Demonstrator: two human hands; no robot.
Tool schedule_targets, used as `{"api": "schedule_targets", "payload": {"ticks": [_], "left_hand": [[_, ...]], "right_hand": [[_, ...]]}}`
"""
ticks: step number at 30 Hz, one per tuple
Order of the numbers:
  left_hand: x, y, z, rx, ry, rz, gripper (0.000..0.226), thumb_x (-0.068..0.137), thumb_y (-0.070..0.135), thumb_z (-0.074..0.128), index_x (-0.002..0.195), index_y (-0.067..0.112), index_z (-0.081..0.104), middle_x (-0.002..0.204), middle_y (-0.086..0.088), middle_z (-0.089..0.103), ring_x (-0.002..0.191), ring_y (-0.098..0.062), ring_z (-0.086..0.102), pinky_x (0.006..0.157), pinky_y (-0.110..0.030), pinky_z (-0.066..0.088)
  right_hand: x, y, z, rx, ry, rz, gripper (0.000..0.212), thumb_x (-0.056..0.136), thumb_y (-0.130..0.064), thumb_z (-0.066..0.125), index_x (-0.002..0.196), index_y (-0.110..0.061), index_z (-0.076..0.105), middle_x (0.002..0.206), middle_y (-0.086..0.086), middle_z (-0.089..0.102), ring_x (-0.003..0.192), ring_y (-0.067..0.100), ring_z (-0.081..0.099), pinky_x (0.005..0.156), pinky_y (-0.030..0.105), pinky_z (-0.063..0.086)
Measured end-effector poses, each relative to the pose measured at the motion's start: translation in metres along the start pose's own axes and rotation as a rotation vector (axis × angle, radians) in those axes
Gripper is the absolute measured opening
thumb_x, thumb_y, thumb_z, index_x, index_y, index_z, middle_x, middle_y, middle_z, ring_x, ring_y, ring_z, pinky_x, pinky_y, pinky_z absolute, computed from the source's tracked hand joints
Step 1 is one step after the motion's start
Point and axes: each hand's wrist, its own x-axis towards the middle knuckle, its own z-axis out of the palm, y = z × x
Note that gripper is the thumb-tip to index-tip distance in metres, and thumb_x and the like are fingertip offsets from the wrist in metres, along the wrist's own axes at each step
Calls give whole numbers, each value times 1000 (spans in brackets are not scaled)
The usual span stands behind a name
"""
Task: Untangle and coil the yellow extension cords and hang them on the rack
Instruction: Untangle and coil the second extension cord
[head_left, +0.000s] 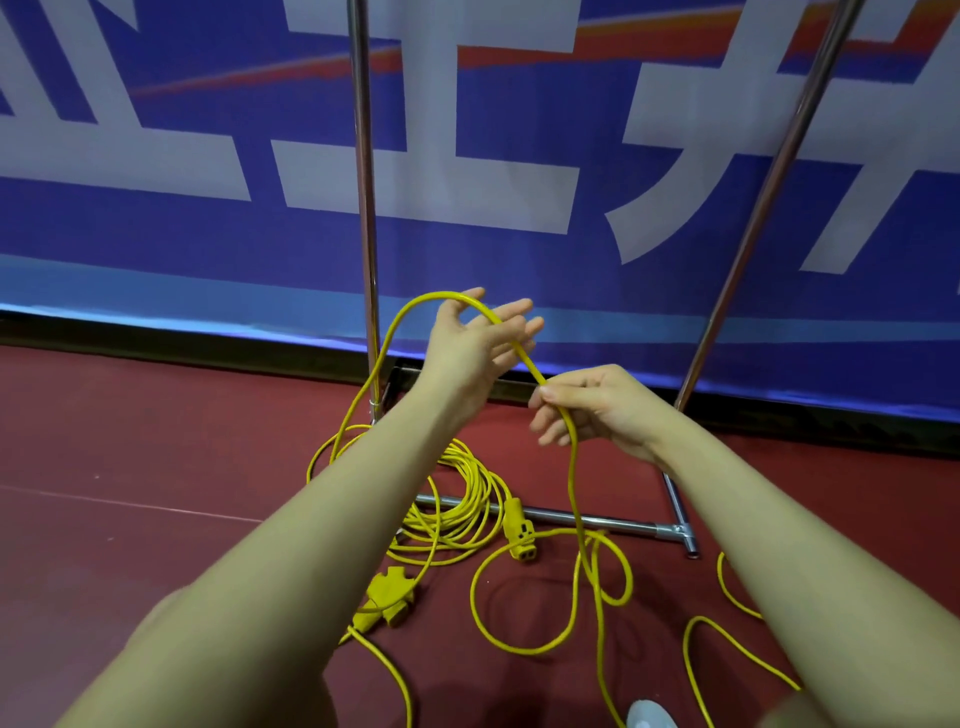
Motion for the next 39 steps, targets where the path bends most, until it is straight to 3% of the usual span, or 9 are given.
{"api": "schedule_targets", "payload": {"ticks": [6,10,15,20,23,27,33,35,39], "left_hand": [[3,2,-5,-12,52,72,45,90,-17,44,122,14,34,104,-15,64,81,-27,70,70,-35,59],[10,14,-11,-119,141,127,47,92,-15,42,125,16,32,109,-17,61,82,-28,69,73,-36,58],[17,27,-19,-287,241,166,56,92,-11,47,138,12,24,103,-17,63,84,-28,69,75,-40,58],[7,13,-5,-65,85,-13,61,89,-7,54,135,17,22,102,-12,65,81,-26,68,79,-39,54],[-2,-8,6,14,24,20,52,92,-11,46,133,12,24,100,-13,65,84,-24,67,81,-33,54],[1,-9,8,-49,84,84,44,95,-10,40,133,11,28,105,-12,63,87,-24,67,81,-31,53],[14,17,-1,-266,209,148,49,95,-13,39,137,7,26,128,-25,54,100,-33,63,84,-37,54],[18,19,-6,-300,228,141,51,94,-12,42,138,6,23,126,-26,55,106,-36,61,85,-38,53],[13,7,0,-82,147,-9,54,91,-4,53,136,6,25,107,-13,62,88,-27,65,84,-39,52]], "right_hand": [[-2,-5,1,24,-38,0,23,95,-19,50,85,-5,66,71,9,71,67,22,70,65,25,54],[-5,-2,-7,-27,-8,39,25,95,-23,49,86,-8,66,74,6,70,73,23,70,67,25,50],[-5,5,-13,-45,-7,62,15,93,-20,54,92,-14,67,73,1,70,67,18,70,57,21,44],[2,3,-7,-7,49,25,12,91,-14,57,91,-8,68,69,3,70,60,17,69,53,20,52],[6,3,-4,-35,64,-3,11,91,-14,57,89,-11,68,70,2,71,62,17,70,55,21,50],[5,4,-5,-23,37,-14,17,94,-20,53,88,-12,68,69,0,68,62,15,68,57,18,47],[-1,11,-15,41,-2,-5,16,90,-12,54,88,-1,65,67,6,64,66,21,67,68,28,54],[-1,11,-16,25,9,-3,13,90,-10,54,89,-3,65,68,5,66,66,20,68,65,26,52],[0,10,-12,-12,41,17,12,91,-11,55,87,-8,66,65,0,68,64,15,70,59,21,47]]}}
